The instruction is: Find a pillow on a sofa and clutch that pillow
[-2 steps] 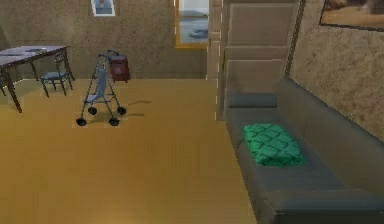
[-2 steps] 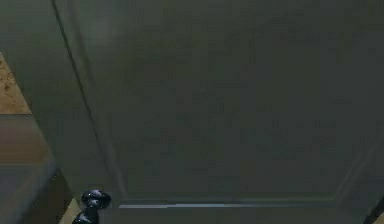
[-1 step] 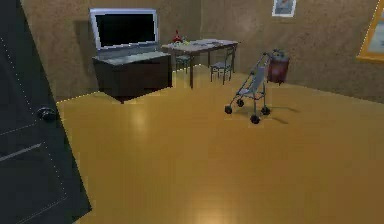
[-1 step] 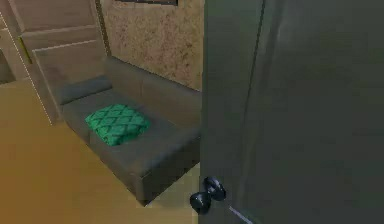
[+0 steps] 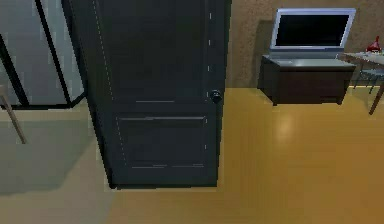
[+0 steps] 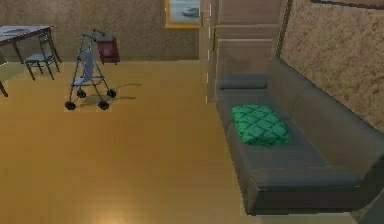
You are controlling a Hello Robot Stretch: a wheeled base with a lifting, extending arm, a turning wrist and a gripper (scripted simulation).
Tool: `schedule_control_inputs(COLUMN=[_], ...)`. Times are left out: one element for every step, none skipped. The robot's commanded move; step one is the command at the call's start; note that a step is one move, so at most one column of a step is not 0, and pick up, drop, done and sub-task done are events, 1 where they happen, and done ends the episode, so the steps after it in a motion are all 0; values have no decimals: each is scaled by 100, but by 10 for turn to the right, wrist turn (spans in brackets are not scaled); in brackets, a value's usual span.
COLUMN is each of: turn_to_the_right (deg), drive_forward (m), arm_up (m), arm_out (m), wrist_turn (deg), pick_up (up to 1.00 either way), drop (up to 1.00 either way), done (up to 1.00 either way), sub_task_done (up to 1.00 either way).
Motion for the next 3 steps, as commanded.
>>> schedule_control_inputs(turn_to_the_right=[0, 450, 390], drive_forward=[15, 0, 0], arm_up=[0, 0, 0], arm_out=[0, 0, 0], wrist_turn=[0, 0, 0], pick_up=[0, 0, 0], drop=[0, 0, 0], done=[0, 0, 0], sub_task_done=[0, 0, 0])
